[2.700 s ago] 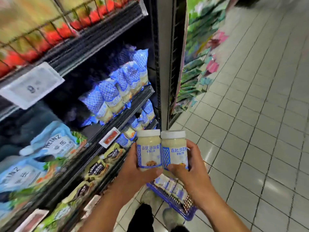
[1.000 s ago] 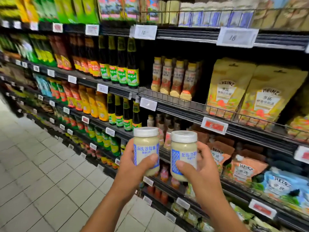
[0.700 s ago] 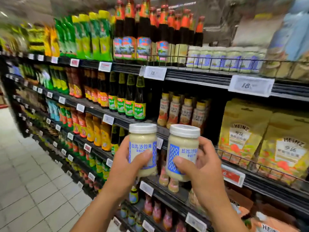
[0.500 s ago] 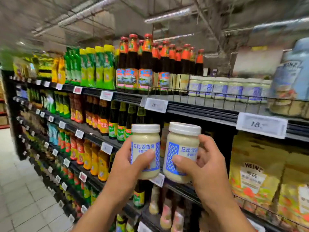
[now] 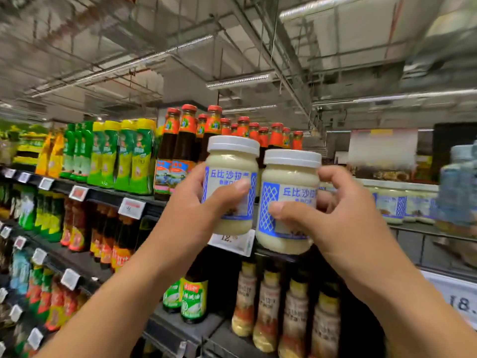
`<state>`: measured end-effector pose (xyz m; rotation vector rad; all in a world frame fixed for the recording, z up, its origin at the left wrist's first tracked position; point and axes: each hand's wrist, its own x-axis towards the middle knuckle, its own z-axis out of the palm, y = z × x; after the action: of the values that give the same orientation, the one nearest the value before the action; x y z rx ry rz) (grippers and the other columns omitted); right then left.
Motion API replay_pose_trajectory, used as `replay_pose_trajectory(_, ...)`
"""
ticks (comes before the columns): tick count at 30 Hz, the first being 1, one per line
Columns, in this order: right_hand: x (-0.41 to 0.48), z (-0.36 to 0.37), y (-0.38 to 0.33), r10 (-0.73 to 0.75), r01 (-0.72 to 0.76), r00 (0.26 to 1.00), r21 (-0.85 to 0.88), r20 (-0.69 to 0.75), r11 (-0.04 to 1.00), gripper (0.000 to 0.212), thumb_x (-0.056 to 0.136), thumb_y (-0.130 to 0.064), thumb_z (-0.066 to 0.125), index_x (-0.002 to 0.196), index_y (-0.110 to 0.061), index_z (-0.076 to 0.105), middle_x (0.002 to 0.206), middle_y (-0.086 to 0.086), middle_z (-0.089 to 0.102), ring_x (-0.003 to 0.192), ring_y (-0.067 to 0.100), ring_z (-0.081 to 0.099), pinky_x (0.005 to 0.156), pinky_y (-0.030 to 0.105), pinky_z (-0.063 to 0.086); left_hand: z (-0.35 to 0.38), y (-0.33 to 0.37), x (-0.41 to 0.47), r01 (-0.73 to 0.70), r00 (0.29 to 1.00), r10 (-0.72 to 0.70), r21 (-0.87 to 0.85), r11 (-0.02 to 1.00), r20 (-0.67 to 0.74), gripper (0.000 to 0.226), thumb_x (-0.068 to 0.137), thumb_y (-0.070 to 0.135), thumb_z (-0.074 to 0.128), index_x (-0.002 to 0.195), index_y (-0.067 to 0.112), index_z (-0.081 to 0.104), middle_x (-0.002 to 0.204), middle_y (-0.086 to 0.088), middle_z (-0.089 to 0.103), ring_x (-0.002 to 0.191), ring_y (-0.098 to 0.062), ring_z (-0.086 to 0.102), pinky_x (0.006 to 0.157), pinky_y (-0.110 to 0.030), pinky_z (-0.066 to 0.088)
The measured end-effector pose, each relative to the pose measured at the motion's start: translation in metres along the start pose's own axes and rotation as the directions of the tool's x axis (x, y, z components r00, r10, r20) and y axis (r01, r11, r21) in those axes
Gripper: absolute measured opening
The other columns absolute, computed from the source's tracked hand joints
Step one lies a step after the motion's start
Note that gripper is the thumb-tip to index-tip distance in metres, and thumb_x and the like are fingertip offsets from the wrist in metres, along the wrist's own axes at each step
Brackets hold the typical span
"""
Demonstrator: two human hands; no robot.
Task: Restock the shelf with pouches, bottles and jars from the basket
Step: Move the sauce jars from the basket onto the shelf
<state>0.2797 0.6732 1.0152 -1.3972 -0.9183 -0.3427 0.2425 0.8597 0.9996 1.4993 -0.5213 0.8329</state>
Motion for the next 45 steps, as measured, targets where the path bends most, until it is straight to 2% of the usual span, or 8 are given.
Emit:
replay_pose_trajectory(3,0.024,0.002,-0.004,-0.003,-0.001,0.999,-0.095,-0.042,0.995,0.070,0.045,-0.024,0.091,0.105,-0.018,0.057,0.081,-0.003,0.079,0.070,0.013,0.076,0.056,0.023,0.057,-0.003,-0.004,0.034,0.014,0.997,-0.013,-0.021,1.000,0.079,0.055,0.076,0.044,0.070,0.120,0.011,0.064,0.113,-0.016,0.073,0.108,-0.039,0.068,0.092,-0.054,0.055)
replay_pose_trajectory(7,0.053,0.003,-0.007,0.021,-0.044,0.992,-0.190,-0.121,0.981,0.070,0.048,-0.020,0.088,0.110,-0.014,0.056,0.076,-0.004,0.078,0.061,0.007,0.073,0.047,0.016,0.050,-0.010,-0.013,0.080,0.016,0.978,-0.009,-0.031,0.999,0.208,0.034,0.085,0.036,0.064,0.107,0.011,0.071,0.103,-0.011,0.076,0.091,-0.023,0.074,0.074,-0.030,0.060)
replay_pose_trajectory(13,0.087,-0.005,-0.007,0.085,-0.164,0.977,-0.432,-0.195,0.887,0.054,0.062,-0.022,0.085,0.111,-0.017,0.062,0.071,-0.010,0.076,0.054,-0.004,0.067,0.042,0.008,0.041,-0.019,-0.036,0.140,0.035,0.930,-0.040,0.019,0.999,0.364,0.044,0.077,0.037,0.075,0.113,0.012,0.070,0.106,-0.011,0.076,0.101,-0.028,0.073,0.079,-0.041,0.061)
replay_pose_trajectory(26,0.114,-0.016,0.024,0.502,-0.526,0.837,-0.578,-0.219,0.624,0.054,0.061,-0.013,0.092,0.106,0.002,0.065,0.087,0.016,0.071,0.077,0.023,0.070,0.073,0.044,0.062,-0.013,-0.089,0.173,0.128,0.794,-0.218,0.194,0.973,0.567,0.038,0.071,0.006,0.086,0.106,0.014,0.074,0.089,0.001,0.079,0.076,-0.005,0.073,0.060,-0.012,0.052)
replay_pose_trajectory(31,0.116,-0.023,0.035,0.557,-0.530,0.819,-0.554,-0.137,0.642,0.039,0.068,-0.008,0.090,0.100,-0.009,0.068,0.091,0.010,0.078,0.079,0.022,0.075,0.071,0.036,0.060,-0.009,-0.107,0.174,0.136,0.742,-0.255,0.233,0.963,0.620,0.037,0.073,0.014,0.087,0.108,0.016,0.074,0.095,0.002,0.079,0.083,-0.007,0.074,0.062,-0.011,0.051)
replay_pose_trajectory(39,0.116,-0.030,0.044,0.491,-0.462,0.860,-0.618,-0.137,0.636,0.052,0.062,-0.022,0.094,0.104,-0.022,0.064,0.090,0.002,0.078,0.080,0.017,0.076,0.074,0.044,0.064,-0.010,-0.122,0.179,0.074,0.752,-0.275,0.337,0.938,0.599,0.064,0.064,0.029,0.093,0.120,0.028,0.060,0.102,0.011,0.076,0.096,-0.007,0.072,0.089,-0.029,0.056)
replay_pose_trajectory(42,0.113,-0.035,0.041,0.369,-0.385,0.910,-0.719,-0.190,0.578,0.089,0.038,-0.054,0.092,0.116,-0.035,0.053,0.100,0.002,0.069,0.083,0.016,0.072,0.070,0.040,0.064,-0.016,-0.117,0.181,-0.111,0.821,-0.191,0.479,0.871,0.538,0.098,0.042,0.063,0.089,0.128,0.051,0.042,0.106,0.017,0.065,0.089,0.001,0.069,0.081,-0.027,0.055)
replay_pose_trajectory(45,0.112,-0.039,0.036,0.165,-0.199,0.977,-0.836,-0.132,0.512,0.071,0.039,-0.065,0.086,0.102,-0.041,0.062,0.097,-0.006,0.060,0.074,0.012,0.068,0.076,0.044,0.061,-0.022,-0.111,0.187,-0.307,0.825,-0.062,0.538,0.785,0.561,0.080,0.038,0.076,0.077,0.110,0.062,0.047,0.106,0.023,0.053,0.088,0.011,0.060,0.072,-0.021,0.049)
